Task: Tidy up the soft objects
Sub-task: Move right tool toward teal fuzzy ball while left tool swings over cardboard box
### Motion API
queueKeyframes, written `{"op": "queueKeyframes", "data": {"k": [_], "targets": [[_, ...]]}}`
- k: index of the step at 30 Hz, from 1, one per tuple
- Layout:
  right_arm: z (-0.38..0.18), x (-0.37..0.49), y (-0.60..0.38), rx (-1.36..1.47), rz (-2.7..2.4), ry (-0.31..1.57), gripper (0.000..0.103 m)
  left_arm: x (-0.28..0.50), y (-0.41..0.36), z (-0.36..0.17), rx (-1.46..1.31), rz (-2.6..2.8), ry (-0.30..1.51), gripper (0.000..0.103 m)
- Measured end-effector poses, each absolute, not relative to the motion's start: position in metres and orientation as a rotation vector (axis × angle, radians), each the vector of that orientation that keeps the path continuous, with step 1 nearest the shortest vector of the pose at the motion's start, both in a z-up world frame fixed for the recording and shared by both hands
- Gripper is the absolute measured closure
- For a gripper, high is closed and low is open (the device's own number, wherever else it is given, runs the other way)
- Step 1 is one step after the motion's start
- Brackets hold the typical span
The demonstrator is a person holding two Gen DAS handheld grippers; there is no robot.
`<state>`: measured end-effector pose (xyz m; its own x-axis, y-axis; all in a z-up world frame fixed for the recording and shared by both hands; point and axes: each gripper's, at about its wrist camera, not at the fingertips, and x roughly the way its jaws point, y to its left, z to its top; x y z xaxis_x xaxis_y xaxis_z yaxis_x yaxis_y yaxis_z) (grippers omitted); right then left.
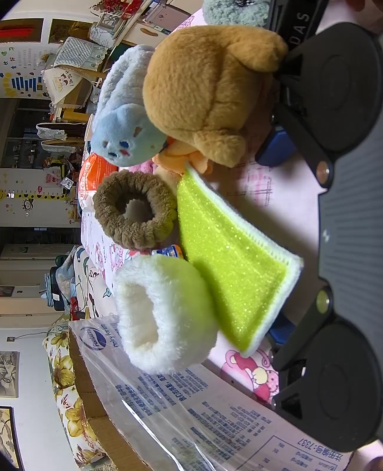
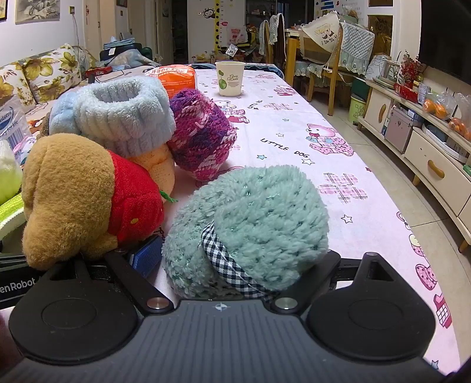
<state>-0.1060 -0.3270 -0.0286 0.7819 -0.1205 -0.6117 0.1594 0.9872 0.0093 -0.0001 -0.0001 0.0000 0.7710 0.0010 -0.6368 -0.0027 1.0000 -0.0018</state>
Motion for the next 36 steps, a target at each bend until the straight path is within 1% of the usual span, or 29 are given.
{"op": "queueKeyframes", "data": {"k": [9, 12, 14, 28, 36], "targets": [[-0.025, -0.106, -0.326, 0.049, -0.111, 0.722, 0.0, -0.013, 0.013, 0.003, -0.009, -0.073, 0.713, 0.001], [-0.02, -0.112, -0.327, 0.051, -0.09, 0.741, 0.0, -0.034, 0.026, 0.011, -0.051, -0.093, 0.707, 0.001], [-0.016, -0.112, -0.329, 0.06, -0.076, 0.745, 0.0, -0.03, 0.028, 0.019, -0.05, -0.094, 0.708, 0.001], [0.023, -0.131, -0.308, 0.034, 0.014, 0.64, 0.0, -0.073, 0.06, 0.063, 0.041, -0.103, 0.589, 0.001], [0.023, -0.137, -0.278, -0.016, 0.084, 0.598, 0.0, -0.096, 0.09, 0.083, 0.053, -0.025, 0.513, 0.001]]}}
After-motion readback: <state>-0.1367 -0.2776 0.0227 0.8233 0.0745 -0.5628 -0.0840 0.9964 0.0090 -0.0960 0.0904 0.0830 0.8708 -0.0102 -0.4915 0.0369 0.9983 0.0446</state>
